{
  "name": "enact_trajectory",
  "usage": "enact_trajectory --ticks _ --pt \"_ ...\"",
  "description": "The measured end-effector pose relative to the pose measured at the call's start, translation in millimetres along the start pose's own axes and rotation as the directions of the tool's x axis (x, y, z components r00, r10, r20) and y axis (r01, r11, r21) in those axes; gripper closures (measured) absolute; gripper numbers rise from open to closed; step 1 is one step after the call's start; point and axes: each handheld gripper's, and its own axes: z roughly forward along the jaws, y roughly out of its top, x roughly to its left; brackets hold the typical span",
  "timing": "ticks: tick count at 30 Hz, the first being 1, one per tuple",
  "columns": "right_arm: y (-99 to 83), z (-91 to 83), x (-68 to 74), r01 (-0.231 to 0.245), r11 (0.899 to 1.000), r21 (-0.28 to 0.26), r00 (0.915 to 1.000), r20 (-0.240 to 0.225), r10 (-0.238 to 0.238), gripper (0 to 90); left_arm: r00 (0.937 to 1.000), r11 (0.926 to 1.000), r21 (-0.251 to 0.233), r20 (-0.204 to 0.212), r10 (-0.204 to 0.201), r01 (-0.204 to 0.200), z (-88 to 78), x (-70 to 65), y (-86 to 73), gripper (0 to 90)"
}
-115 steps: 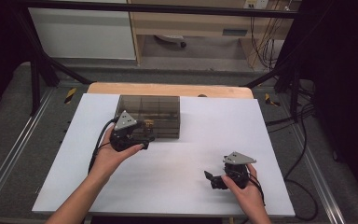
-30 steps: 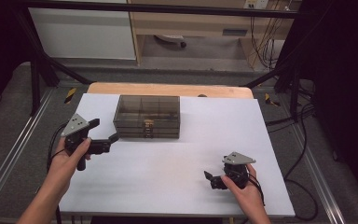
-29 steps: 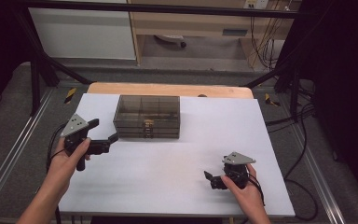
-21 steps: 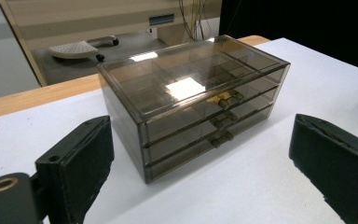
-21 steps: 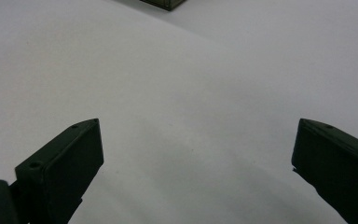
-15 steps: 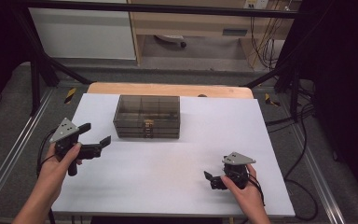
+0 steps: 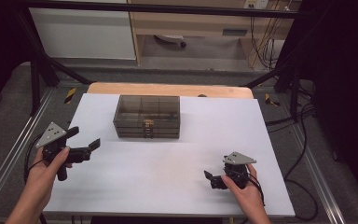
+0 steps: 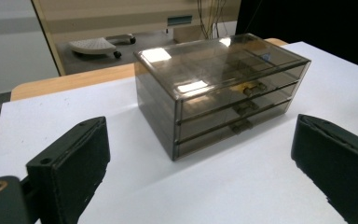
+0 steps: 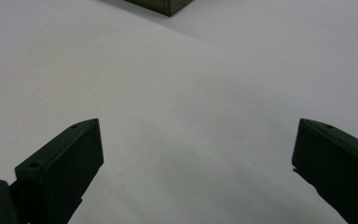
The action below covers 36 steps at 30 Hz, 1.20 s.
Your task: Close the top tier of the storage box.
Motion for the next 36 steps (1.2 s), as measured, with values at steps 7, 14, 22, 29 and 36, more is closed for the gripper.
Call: enact_trajectory --ticks 7,14,22,29,36 --pt "1.5 -4.6 -3.0 -0.024 0.999 -0.037 0.9997 0.009 0.024 2.9 0.9997 0.9998 0.001 -0.016 -0.017 0.018 -4.4 3.5 -10.8 4.4" --pt "1.5 -6.0 -3.5 -0.021 0.999 -0.049 0.9997 0.008 0.022 3.4 0.9993 0.9991 0.031 -0.026 -0.028 0.029 -7.1 3.3 -27.3 4.1" --pt "5.3 -13.9 -2.3 -0.006 0.995 -0.101 0.9999 0.014 0.008 3.4 0.9987 0.999 0.034 -0.043 -0.029 0.03 -13.4 1.7 -40.9 4.6" --pt "5.7 -18.8 -6.9 -0.015 0.992 -0.122 0.9996 0.023 0.018 3.5 0.9986 0.9984 0.044 -0.039 -0.034 0.036 -15.5 0.7 -53.9 5.2" --pt "6.4 -29.9 -15.7 -0.041 0.987 -0.156 0.9978 0.045 0.049 3.2 0.9993 0.9976 0.064 -0.03 -0.025 0.026 -15.3 0.1 -63.8 5.7"
